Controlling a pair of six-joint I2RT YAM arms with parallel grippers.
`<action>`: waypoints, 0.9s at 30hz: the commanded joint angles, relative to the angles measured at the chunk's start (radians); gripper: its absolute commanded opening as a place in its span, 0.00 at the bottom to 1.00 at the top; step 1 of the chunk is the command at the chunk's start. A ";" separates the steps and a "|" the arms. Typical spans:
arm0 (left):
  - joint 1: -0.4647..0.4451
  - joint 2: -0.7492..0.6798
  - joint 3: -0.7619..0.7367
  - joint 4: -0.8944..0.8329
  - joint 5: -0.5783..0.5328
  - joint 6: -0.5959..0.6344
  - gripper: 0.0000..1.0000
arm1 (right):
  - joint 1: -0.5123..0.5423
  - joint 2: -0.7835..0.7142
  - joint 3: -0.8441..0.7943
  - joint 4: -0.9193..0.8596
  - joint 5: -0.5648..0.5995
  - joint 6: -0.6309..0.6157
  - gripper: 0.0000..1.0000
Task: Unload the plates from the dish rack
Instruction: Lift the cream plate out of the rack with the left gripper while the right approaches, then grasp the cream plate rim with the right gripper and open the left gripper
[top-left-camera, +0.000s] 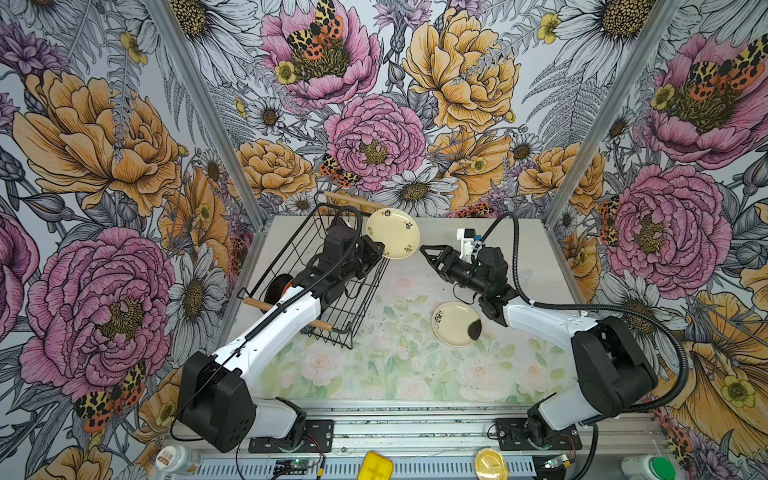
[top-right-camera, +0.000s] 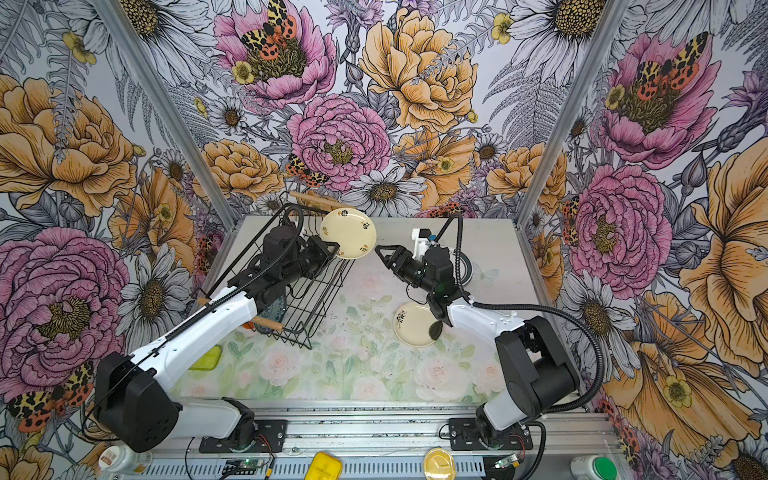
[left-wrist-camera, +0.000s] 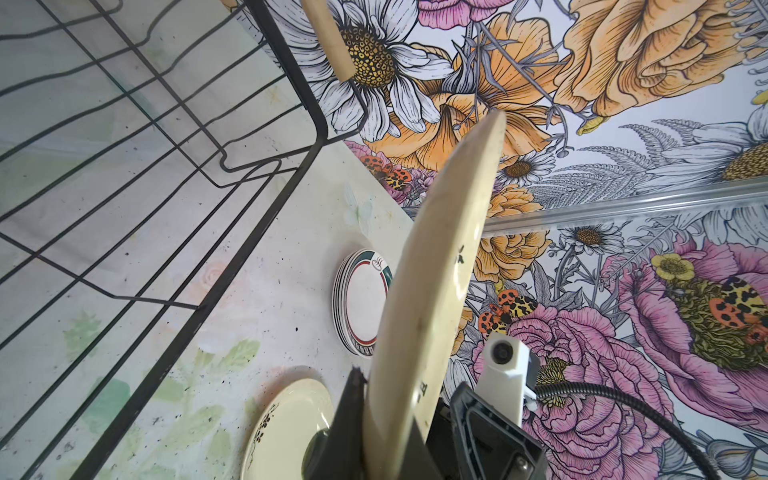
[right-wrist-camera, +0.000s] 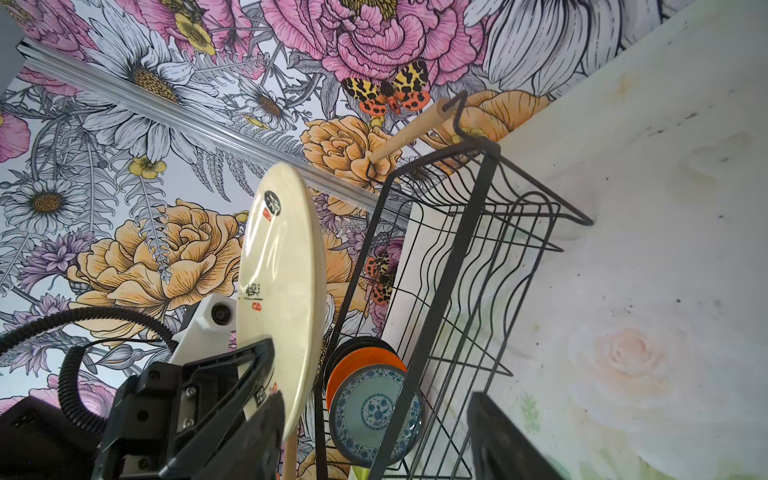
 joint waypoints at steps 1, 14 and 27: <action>0.000 -0.002 -0.005 0.067 0.028 -0.016 0.03 | 0.017 0.034 0.046 0.119 0.022 0.033 0.67; 0.004 0.027 -0.025 0.099 0.045 -0.023 0.02 | 0.032 0.163 0.158 0.198 -0.028 0.094 0.47; 0.006 0.068 0.000 0.099 0.068 -0.014 0.08 | 0.040 0.217 0.204 0.244 -0.058 0.137 0.19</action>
